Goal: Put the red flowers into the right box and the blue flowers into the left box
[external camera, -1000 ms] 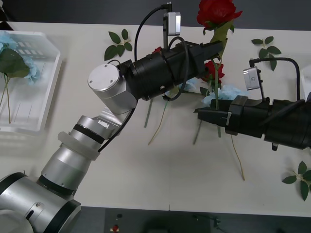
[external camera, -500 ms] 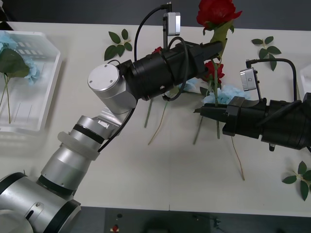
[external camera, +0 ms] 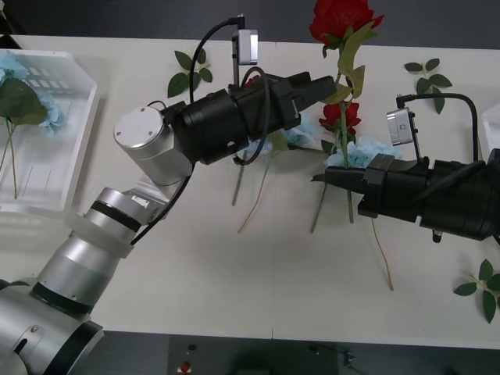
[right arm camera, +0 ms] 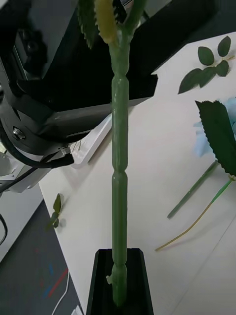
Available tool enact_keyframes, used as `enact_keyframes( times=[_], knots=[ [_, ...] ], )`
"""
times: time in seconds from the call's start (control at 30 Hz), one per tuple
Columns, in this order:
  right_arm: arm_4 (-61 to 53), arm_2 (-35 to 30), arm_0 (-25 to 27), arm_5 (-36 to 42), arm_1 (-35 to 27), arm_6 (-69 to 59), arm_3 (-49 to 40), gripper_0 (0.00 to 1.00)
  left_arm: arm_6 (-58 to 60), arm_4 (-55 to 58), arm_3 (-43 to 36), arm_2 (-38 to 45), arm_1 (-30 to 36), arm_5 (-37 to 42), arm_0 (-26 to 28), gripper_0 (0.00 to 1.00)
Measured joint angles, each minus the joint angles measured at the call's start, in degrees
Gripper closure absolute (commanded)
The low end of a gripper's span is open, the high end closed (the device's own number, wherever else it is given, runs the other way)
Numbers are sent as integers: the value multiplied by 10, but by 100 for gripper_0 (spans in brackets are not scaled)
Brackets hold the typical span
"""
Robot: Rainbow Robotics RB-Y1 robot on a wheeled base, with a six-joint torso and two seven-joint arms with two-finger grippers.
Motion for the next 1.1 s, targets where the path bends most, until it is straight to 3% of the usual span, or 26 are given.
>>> enact_keyframes(
  times=[0.27, 0.43, 0.57, 0.8, 1.1],
  knots=[
    [0, -63, 0, 0, -20, 0, 0, 100, 0, 26, 0, 4, 127, 67, 47, 24],
    [-20, -115, 0, 43, -100, -2, 36, 100, 0, -19, 0, 23, 202, 76, 64, 24],
    [-58, -159, 0, 84, -175, -2, 132, 100, 19, -139, 0, 39, 230, 83, 57, 24],
    [-40, -186, 1, 112, -274, -2, 326, 100, 229, -375, 0, 45, 213, 119, 1, 24],
    [80, -185, 2, 141, -328, -2, 436, 100, 407, -709, 0, 45, 73, 120, -34, 24]
  ],
)
